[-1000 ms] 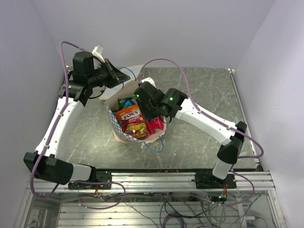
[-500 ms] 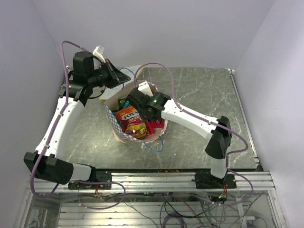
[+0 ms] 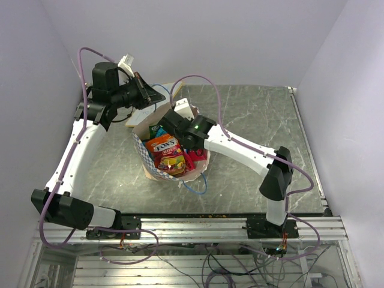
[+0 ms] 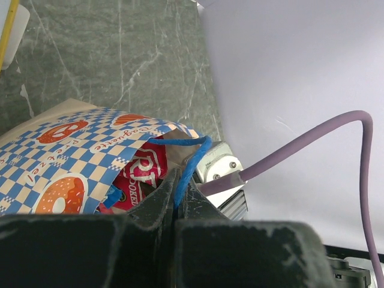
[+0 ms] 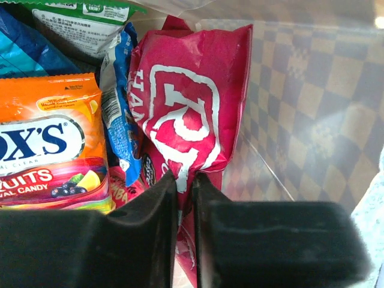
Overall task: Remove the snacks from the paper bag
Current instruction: Take out the snack from the paper bag.
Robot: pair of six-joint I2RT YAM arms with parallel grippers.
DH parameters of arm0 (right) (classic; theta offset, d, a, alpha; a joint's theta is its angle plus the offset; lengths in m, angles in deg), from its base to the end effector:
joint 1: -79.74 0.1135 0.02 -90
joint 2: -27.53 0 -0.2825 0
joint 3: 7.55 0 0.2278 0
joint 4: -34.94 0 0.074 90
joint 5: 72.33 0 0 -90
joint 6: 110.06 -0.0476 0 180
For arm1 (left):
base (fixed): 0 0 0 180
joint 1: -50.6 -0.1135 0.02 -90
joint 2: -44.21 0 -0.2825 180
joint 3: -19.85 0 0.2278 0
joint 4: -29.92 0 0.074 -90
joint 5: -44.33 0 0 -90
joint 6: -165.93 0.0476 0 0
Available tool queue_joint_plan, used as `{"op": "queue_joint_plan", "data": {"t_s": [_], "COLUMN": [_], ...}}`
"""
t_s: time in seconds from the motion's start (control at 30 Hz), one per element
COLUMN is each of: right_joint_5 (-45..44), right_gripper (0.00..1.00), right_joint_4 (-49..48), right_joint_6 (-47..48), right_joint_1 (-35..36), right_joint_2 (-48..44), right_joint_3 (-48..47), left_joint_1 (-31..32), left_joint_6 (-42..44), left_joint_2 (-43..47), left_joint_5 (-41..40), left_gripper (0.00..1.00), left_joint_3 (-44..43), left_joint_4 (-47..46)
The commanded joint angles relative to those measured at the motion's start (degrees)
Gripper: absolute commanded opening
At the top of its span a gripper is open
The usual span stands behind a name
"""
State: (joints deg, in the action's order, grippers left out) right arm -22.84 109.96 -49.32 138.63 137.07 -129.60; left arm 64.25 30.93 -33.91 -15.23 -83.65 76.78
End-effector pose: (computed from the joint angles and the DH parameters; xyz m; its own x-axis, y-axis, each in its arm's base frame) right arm 0.2268 0.3160 0.3313 -0.6423 -0.3451 -0.6843 -0.2087 0.9379 -0.2771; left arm 0.2613 -0.0883 0.4455 -0.7194 -0.4526 -0.5268 0.2162 0.5749 -0.7892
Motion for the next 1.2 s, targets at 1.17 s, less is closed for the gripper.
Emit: {"op": "queue_joint_plan", "data": {"t_s": [1.17], "right_joint_5": [4.3], "right_gripper": [0.0], "right_joint_4": [6.7], "right_joint_6": [9.8], "right_joint_1": [1.4], "right_joint_2": [-17.6], "right_joint_3": [-32.2], "left_joint_1": [0.2], "left_joint_6": [-3.7], "left_joint_2": [1.7], "left_joint_5": [-3.1], "left_gripper": [0.07], "left_joint_3": [-3.7], "left_joint_4": [2.6]}}
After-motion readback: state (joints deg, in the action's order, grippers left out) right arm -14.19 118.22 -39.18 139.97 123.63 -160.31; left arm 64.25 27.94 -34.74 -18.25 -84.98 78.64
